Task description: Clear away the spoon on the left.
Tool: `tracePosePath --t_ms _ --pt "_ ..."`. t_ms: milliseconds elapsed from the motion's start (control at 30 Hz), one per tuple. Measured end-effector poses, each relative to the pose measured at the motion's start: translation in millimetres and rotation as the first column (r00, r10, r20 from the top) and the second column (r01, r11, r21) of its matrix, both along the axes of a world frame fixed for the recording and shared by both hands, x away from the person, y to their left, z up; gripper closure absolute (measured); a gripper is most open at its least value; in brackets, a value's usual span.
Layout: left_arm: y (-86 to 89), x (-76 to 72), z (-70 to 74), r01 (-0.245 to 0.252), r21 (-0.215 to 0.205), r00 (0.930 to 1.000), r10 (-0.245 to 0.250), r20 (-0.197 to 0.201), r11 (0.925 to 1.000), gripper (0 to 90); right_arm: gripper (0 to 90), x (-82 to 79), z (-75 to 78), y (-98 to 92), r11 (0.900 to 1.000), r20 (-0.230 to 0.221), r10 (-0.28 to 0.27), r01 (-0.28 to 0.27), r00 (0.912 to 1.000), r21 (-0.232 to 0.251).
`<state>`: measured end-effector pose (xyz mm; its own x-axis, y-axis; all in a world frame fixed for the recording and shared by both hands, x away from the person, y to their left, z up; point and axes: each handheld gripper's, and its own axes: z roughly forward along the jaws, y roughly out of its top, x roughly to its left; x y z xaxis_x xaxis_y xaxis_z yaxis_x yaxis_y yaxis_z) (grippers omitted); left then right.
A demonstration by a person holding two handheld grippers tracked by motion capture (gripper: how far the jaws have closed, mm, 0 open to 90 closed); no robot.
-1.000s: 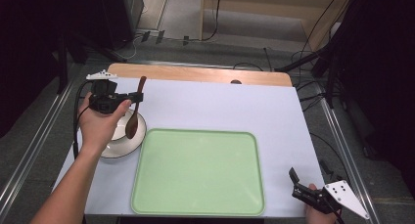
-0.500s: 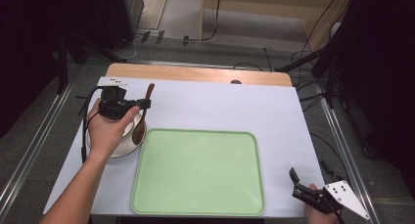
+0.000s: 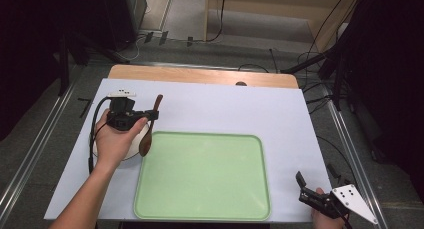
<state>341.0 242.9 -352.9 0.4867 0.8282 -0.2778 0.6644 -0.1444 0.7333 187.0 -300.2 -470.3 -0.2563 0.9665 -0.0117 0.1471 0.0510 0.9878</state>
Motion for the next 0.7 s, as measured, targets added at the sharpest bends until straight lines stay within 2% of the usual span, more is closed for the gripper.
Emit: tracePosePath --t_ms 133,300,467,700 --pt "-1.6 -3.9 -3.8 0.011 -0.017 0.9998 -0.011 -0.015 0.9998 85.6 0.1 0.2 -0.2 0.0 1.000 0.002 0.003 -0.003 1.0000 -0.005" --pt "-3.7 -9.7 -10.3 0.018 -0.018 0.9992 -0.018 -0.035 0.9997 85.6 0.1 0.2 -0.2 -0.2 1.000 0.000 0.001 -0.001 1.0000 -0.004" --pt "-2.1 -13.5 -19.3 0.023 -0.051 0.9976 -0.026 -0.065 0.9984 85.6 0.1 0.1 0.0 0.1 1.000 0.002 0.002 -0.002 1.0000 -0.003" --pt "-3.8 -19.4 -28.0 0.028 -0.044 0.9954 -0.031 -0.090 0.9987 85.6 0.1 0.1 0.0 0.0 1.000 0.001 0.001 -0.001 1.0000 -0.003"
